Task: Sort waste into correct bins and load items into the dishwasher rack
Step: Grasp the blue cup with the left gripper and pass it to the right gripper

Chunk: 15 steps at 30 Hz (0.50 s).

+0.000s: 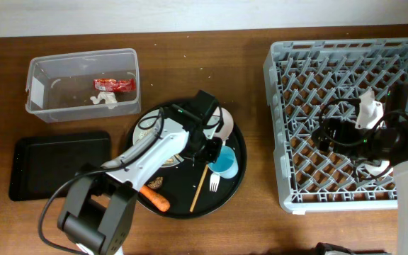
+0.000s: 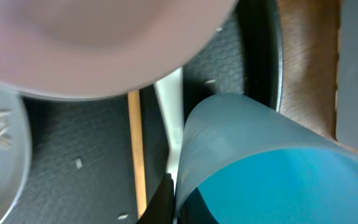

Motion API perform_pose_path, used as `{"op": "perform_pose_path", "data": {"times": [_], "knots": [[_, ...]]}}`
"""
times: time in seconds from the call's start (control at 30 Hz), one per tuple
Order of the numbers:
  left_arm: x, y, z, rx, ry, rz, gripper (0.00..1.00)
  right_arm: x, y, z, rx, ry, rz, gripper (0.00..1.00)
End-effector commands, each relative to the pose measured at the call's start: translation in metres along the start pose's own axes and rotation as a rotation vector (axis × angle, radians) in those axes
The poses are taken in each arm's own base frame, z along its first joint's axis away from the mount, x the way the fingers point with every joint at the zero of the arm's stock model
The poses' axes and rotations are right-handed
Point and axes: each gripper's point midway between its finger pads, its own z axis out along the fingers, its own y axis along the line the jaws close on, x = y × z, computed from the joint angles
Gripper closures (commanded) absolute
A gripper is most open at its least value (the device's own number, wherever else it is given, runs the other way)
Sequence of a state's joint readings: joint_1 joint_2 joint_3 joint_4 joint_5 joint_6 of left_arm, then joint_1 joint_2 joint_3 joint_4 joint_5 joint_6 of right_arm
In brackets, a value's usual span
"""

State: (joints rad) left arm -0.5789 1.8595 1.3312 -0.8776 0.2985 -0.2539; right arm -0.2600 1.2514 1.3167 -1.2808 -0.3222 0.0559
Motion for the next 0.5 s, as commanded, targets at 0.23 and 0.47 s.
{"op": "perform_pose_path", "data": {"times": [0.23,0.47], "knots": [[-0.050,-0.059,-0.186,0.769,-0.315,0.073,1.00,0.016,0.118,-0.021,-0.671,-0.022,-0.455,0.01],[-0.041,-0.075,-0.199,0.892,-0.285,0.111,1.00,0.030,0.208,-0.017,-1.068,0.010,-0.685,0.01]]}}
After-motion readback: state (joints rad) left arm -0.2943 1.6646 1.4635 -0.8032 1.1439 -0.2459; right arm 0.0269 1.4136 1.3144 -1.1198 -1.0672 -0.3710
